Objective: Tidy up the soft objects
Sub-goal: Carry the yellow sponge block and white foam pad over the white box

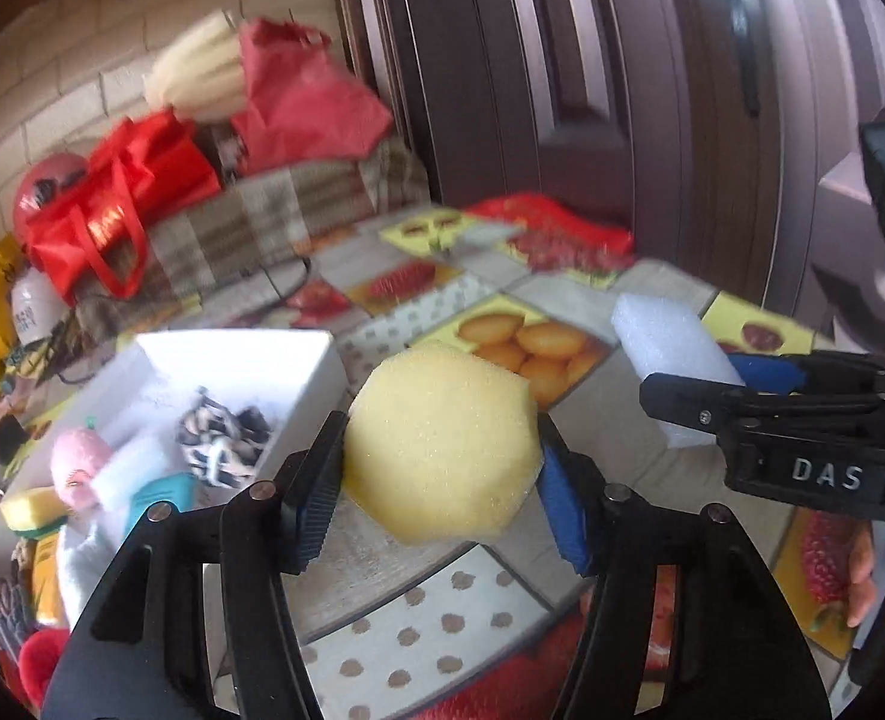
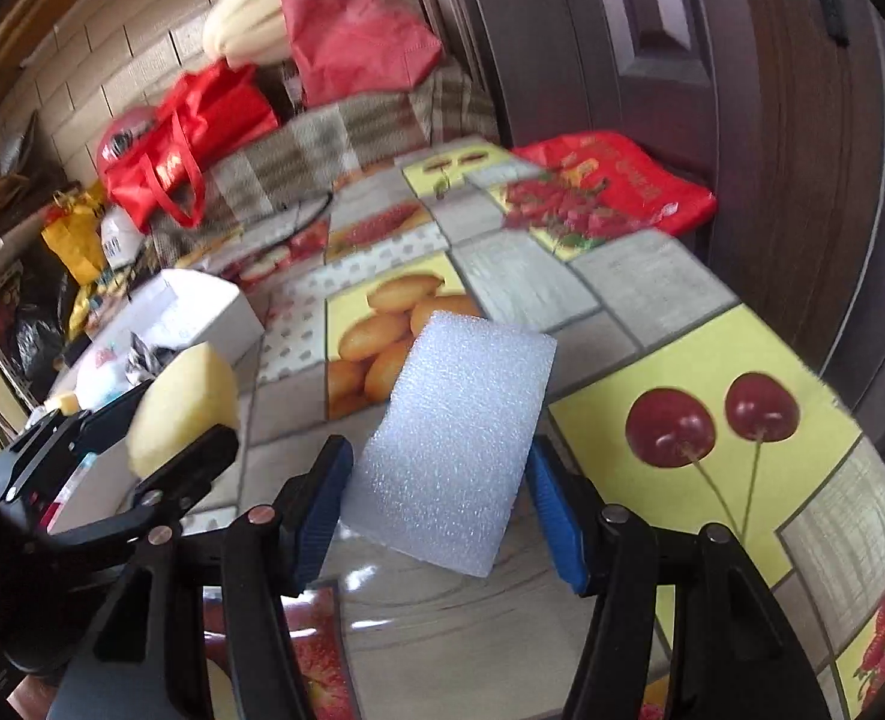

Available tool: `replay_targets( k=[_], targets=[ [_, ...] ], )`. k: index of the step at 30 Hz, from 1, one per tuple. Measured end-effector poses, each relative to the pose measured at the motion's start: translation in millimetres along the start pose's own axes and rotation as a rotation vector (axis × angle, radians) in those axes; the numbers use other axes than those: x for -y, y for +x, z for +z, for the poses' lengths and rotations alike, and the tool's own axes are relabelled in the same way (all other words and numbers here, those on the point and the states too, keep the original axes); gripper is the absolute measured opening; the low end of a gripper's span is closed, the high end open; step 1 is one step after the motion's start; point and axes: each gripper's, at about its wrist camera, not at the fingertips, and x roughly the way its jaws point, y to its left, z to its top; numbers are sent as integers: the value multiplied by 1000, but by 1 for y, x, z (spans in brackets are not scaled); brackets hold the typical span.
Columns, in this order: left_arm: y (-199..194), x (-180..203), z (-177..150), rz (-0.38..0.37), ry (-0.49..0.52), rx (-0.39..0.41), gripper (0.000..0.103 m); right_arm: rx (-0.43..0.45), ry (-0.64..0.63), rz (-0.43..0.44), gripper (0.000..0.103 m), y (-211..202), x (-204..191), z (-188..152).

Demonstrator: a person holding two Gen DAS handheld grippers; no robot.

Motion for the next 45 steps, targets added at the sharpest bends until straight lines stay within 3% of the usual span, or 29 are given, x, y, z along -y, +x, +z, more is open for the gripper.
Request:
replay_targets(
  k=[6, 13, 18, 25, 45],
  targets=[
    [-65, -21, -22, 55, -84, 173, 60, 141, -73, 9, 60, -42, -22, -19],
    [-106, -69, -50, 142, -217, 178, 60, 324, -128, 21, 60, -85, -44, -34],
    [-123, -87, -65, 207, -235, 183, 60, 283, -169, 28, 60, -72, -66, -33],
    [-133, -105, -77, 243, -259, 182, 60, 221, -273, 36, 60, -55, -101, -38],
    [-132, -159, -92, 356, -316, 132, 61, 211, -495, 105, 60, -32, -182, -56]
  ],
)
